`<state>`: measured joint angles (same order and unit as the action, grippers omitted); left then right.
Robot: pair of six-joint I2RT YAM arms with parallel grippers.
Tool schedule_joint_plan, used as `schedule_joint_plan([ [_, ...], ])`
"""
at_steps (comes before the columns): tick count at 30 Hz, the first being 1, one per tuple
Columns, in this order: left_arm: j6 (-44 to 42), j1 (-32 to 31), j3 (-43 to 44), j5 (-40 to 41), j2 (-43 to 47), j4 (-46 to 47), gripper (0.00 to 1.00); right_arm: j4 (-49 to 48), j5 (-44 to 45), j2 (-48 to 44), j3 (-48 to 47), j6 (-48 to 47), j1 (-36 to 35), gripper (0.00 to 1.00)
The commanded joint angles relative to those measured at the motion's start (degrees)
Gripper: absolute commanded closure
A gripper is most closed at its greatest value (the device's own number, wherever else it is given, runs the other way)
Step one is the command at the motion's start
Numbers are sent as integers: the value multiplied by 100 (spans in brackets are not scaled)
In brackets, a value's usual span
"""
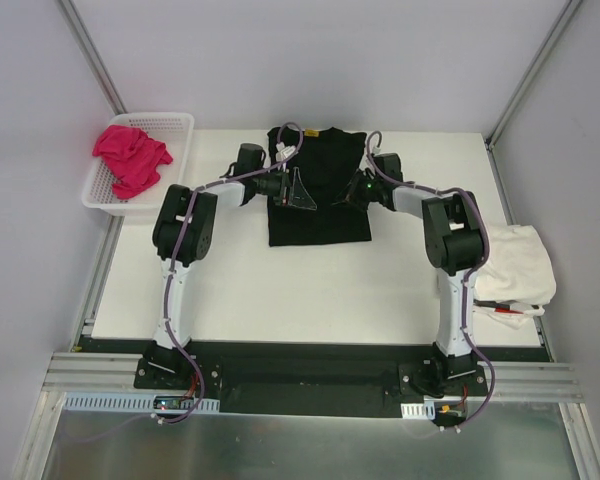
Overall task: Fold and stack the t-shirts
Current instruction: Fold the folded rectangular tshirt in 1/3 of the way
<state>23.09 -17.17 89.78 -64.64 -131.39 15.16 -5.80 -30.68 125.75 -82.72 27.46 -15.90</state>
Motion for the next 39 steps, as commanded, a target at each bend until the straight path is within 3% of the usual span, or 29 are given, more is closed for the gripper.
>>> schedule_joint_plan([
  [1,-226,108,329,-242,-175,-162,22,-237,-123,230,-517,224,192,94],
  [10,-112,328,382,-207,-124,-127,22,-176,-79,494,-877,339,535,89],
  [15,-68,582,269,-146,585,-197,23,193,-123,-206,-782,-2,807,83],
  [19,-208,715,-889,144,1658,-136,21,553,132,-1242,8,-451,1018,73],
  [21,-95,706,-1948,565,2342,275,19,554,254,-1579,676,-584,1063,70],
  [24,20,505,-2875,1477,2924,716,16,484,369,-2037,1432,-663,1054,65],
  [27,309,267,-3202,1595,3005,848,14,484,317,-2186,1890,-672,1054,53],
  [29,397,153,-3431,1822,3058,910,5,352,317,-2300,2162,-646,1036,48],
  [30,459,152,-3675,2041,3076,962,1,334,308,-2327,2337,-646,1019,47],
  [34,503,152,-4187,2611,3190,1007,1,325,448,-2441,2567,-751,1019,45],
  [39,328,152,-4285,3693,3567,384,1,369,474,-2486,2708,-865,1054,44],
])
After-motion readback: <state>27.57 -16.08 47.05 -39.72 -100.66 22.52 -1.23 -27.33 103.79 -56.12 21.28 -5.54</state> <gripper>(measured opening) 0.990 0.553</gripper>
